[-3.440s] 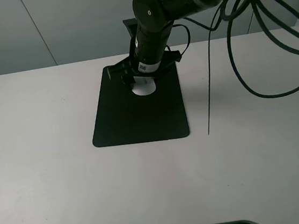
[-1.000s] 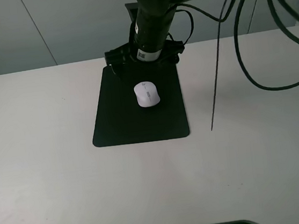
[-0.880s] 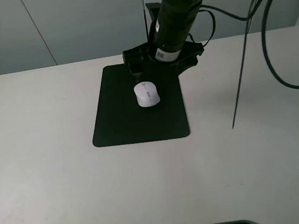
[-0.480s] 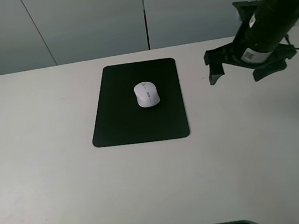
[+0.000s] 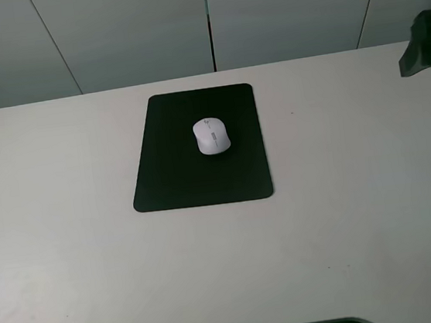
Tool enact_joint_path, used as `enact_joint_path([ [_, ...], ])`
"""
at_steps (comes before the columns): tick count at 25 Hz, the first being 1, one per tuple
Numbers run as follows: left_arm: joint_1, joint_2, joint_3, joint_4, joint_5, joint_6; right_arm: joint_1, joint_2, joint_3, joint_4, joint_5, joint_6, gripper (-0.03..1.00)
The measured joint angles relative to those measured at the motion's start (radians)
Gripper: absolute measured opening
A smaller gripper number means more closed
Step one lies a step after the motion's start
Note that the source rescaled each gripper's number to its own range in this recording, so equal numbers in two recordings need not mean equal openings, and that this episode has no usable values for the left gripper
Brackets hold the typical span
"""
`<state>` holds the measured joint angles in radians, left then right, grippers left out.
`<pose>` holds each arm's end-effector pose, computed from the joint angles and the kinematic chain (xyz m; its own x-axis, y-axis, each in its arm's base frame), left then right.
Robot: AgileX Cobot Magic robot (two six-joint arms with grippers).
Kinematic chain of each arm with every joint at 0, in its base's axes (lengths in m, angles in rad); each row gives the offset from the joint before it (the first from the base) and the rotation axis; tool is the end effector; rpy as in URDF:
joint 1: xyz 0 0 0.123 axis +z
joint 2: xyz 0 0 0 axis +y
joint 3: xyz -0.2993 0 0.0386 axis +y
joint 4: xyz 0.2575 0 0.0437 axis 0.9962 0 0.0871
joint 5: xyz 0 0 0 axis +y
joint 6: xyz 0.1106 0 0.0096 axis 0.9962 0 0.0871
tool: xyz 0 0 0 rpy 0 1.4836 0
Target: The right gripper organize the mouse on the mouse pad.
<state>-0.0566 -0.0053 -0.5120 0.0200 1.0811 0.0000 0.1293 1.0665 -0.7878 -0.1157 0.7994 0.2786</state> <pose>0.0014 0.0019 0.2744 -0.4576 0.0353 -0.8885 0.0452 0.9988 0.0165 0.2091 0.0179 0.2825 -0.8279 0.0898 -0.5536 0.0809 0.9959 0.0405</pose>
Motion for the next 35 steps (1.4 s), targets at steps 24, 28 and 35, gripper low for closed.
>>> enact_joint_path([
  [24, 0.0, 0.0, 0.0, 0.0, 0.0, 0.0, 0.0, -0.959, 0.173, 0.102, 0.304, -0.211, 1.0],
  [28, 0.0, 0.0, 0.0, 0.0, 0.0, 0.0, 0.0, -1.059, 0.226, 0.108, 0.313, -0.22, 1.0],
  [35, 0.0, 0.0, 0.0, 0.0, 0.0, 0.0, 0.0, -1.065, 0.277, 0.155, 0.309, -0.265, 1.0],
])
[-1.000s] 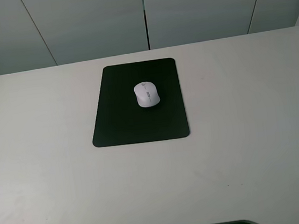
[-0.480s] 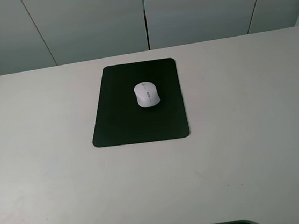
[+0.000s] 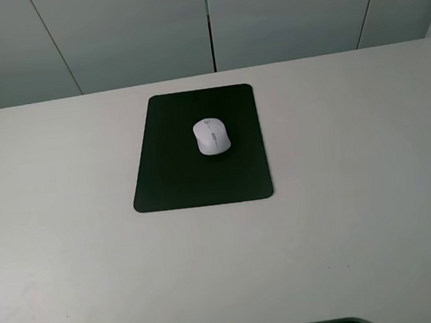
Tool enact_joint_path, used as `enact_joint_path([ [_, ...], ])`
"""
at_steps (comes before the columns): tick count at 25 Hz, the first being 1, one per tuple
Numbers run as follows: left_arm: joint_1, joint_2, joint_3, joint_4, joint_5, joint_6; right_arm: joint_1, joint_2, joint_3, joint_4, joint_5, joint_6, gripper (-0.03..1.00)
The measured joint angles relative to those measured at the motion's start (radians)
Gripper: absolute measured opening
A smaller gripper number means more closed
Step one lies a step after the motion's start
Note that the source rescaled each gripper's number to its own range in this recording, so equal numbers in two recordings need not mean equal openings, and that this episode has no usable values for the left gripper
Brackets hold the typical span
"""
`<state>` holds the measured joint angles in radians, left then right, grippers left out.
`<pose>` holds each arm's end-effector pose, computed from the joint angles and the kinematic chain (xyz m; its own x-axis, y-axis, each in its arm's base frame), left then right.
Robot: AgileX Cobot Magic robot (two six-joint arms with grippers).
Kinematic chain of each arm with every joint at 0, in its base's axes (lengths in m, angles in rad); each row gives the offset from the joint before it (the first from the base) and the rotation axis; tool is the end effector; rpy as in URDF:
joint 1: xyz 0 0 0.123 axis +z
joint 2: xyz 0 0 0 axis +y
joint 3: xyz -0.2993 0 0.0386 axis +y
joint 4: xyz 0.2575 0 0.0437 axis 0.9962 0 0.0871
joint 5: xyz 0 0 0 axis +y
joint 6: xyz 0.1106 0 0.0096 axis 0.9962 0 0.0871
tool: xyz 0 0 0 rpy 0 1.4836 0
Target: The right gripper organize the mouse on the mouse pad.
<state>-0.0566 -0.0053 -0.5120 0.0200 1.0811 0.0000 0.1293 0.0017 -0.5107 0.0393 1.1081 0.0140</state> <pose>0.0014 0.0019 0.2744 -0.4576 0.0353 -0.8885 0.0452 0.9988 0.0165 0.0005 0.0040 0.2714 -0.4903 -0.0320 -0.8710 -0.1439 0.9886 0.0447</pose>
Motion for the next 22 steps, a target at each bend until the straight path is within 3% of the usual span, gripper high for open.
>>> enact_joint_path([
  [16, 0.0, 0.0, 0.0, 0.0, 0.0, 0.0, 0.0, -0.002, 0.0, -0.009, -0.009, -0.001, 1.0],
  [22, 0.0, 0.0, 0.0, 0.0, 0.0, 0.0, -0.063, -0.002, 0.0, -0.029, -0.009, 0.017, 1.0],
])
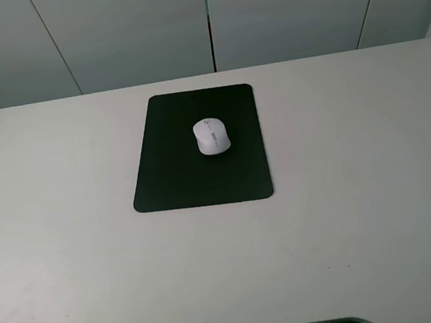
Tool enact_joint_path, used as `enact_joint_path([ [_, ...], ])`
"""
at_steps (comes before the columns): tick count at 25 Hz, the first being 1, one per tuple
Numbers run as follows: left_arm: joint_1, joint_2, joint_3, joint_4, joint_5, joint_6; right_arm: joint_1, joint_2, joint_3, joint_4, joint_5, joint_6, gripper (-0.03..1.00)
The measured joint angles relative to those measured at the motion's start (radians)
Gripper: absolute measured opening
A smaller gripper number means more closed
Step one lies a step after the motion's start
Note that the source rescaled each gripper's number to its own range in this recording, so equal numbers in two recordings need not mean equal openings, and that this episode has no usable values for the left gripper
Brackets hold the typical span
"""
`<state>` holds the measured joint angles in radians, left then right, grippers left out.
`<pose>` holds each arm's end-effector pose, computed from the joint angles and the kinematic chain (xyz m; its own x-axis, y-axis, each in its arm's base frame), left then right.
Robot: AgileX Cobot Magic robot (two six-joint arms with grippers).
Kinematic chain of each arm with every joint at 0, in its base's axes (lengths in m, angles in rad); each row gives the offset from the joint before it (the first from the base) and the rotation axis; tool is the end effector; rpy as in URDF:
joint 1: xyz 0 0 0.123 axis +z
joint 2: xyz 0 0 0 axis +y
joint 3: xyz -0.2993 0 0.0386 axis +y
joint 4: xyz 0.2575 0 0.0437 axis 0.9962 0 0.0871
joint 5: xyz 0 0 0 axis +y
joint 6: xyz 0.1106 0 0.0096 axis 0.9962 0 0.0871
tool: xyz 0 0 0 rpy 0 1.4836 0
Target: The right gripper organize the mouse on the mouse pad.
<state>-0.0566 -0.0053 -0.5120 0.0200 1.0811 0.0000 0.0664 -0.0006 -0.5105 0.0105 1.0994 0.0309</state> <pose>0.0014 0.0019 0.2744 -0.4576 0.0353 -0.8885 0.0452 0.9988 0.0165 0.0012 0.0011 0.2721 -0.4817 0.0037 -0.8763 -0.0574 0.9977 0.0358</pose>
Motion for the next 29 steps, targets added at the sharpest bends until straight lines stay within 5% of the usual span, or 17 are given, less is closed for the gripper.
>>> enact_joint_path([
  [29, 0.0, 0.0, 0.0, 0.0, 0.0, 0.0, -0.014, 0.0, 0.0, 0.0, 0.0, 0.002, 1.0],
])
